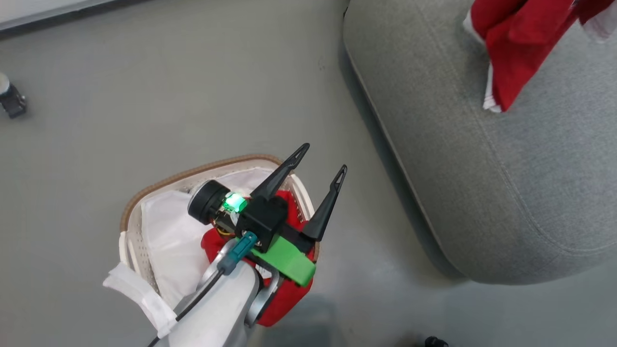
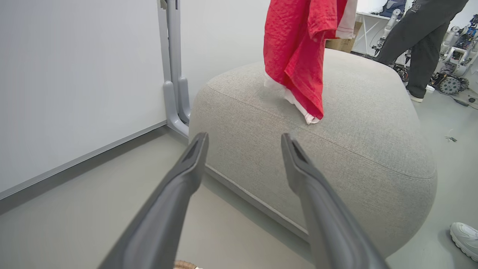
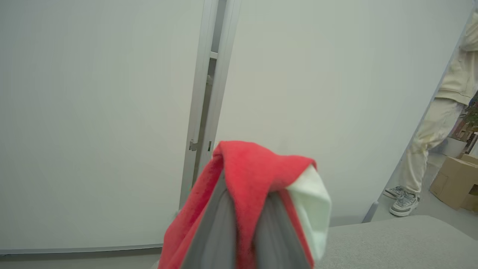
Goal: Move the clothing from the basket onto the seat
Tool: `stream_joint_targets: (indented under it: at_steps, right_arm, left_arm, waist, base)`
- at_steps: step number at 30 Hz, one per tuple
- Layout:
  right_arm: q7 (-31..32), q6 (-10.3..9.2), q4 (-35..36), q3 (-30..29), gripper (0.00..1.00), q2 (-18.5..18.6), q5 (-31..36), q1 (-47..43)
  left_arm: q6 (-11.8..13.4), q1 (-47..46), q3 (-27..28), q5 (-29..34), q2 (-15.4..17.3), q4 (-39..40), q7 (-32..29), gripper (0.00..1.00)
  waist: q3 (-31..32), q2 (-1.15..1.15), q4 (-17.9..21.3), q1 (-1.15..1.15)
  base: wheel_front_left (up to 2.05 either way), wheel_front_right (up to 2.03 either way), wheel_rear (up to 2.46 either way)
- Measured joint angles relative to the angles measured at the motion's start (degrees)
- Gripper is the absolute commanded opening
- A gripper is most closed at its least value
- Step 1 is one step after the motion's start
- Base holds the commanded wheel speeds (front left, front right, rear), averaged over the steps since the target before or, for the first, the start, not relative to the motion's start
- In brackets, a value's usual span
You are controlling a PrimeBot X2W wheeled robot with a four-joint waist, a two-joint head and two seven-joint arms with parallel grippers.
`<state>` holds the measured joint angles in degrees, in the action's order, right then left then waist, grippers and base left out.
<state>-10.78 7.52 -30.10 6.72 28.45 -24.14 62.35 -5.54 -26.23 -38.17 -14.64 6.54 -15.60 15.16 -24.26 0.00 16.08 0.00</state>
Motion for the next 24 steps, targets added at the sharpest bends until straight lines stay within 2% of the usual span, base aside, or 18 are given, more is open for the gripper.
stream_joint_targets:
  at_steps: [7, 13, 19, 24]
  right_arm:
    - [3.7, 0.00, -2.1, -0.9, 0.00, 7.9, 2.5, 9.8]
    - [5.2, 0.00, -3.1, -5.0, 0.00, 13.7, 3.7, 14.5]
    - [3.6, 0.00, -8.7, -8.3, 0.00, 13.0, 3.9, 10.8]
    - [1.0, 0.00, -14.9, -10.0, 0.00, 8.6, 5.1, 5.7]
  left_arm:
    - [0.7, -1.4, -0.5, 1.2, 1.1, 3.9, -1.0, 1.00]
    - [1.5, -3.1, -0.5, 2.3, 2.0, 6.4, -1.5, 1.00]
    - [2.0, -3.8, -0.5, 3.2, 3.1, 7.6, -1.8, 1.00]
    - [2.5, -4.5, -0.2, 3.4, 3.7, 8.2, -2.3, 1.00]
  waist:
    - [-5.6, 0.00, -2.9, 0.00]
    - [-10.9, 0.00, -5.6, 0.00]
    - [-15.6, 0.00, -7.8, 0.00]
    - [-18.7, 0.00, -8.9, 0.01]
  base:
    - [0.00, 0.00, 0.00]
    - [0.00, 0.00, 0.00]
    - [0.00, 0.00, 0.00]
    - [0.00, 0.00, 0.00]
